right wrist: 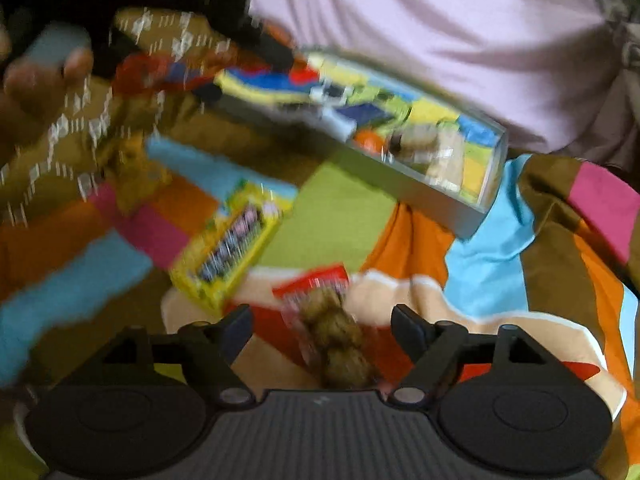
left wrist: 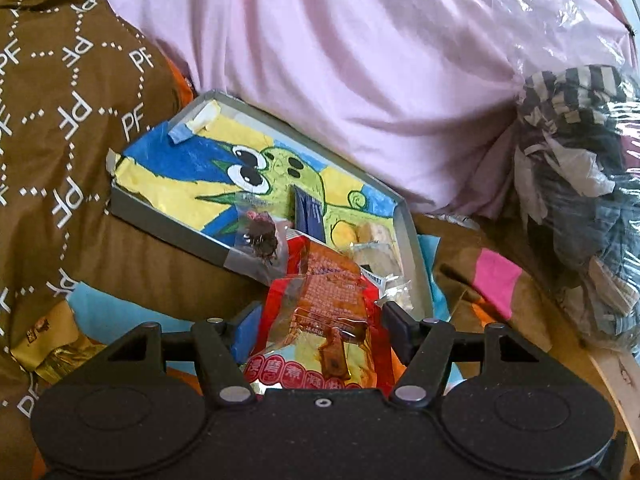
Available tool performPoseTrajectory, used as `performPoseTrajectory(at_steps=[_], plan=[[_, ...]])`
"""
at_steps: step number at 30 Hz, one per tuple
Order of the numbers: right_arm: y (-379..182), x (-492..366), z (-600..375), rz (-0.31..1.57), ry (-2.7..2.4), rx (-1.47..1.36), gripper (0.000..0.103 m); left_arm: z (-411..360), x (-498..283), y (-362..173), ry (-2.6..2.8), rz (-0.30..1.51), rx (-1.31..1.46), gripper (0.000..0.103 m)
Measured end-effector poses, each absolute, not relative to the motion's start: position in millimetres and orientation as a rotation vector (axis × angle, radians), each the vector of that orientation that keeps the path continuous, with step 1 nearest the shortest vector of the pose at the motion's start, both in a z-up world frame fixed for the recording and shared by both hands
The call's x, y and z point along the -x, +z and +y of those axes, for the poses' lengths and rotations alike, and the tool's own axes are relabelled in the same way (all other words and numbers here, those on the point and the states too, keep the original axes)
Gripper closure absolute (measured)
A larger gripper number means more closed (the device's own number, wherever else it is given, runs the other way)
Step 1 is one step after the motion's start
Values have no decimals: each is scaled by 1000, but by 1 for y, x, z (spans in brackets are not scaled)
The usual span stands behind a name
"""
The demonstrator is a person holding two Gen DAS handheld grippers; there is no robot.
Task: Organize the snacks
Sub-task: 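Lift and carry the red pack and quail-egg pack over the grey tray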
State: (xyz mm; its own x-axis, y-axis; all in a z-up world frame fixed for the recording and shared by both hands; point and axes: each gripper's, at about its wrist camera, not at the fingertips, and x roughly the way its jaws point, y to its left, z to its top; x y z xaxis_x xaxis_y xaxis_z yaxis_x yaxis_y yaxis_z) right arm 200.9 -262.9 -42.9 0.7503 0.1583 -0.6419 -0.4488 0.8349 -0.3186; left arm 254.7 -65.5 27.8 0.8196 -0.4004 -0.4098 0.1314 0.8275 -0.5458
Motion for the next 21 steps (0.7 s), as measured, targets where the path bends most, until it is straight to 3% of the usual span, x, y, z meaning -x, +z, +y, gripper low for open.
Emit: performPoseTrajectory(at_steps=[3,6,9,12,21], plan=[[-58,-209,-261,696,329,552,27,-67,-257,26,-297,540,533,37],[-70,-214,-255,680,279,602,47,-69,-258,29,-302,533,534,37],[-70,-212,-249,641,266,611,57,-72,-257,32,-311,527,523,37],[-73,-201,-236,557,234,714,62,-75,-255,34,-318,518,517,37],[-63,-193,-227,365,95,810,63,-79,-255,44,-312,493,533,37]])
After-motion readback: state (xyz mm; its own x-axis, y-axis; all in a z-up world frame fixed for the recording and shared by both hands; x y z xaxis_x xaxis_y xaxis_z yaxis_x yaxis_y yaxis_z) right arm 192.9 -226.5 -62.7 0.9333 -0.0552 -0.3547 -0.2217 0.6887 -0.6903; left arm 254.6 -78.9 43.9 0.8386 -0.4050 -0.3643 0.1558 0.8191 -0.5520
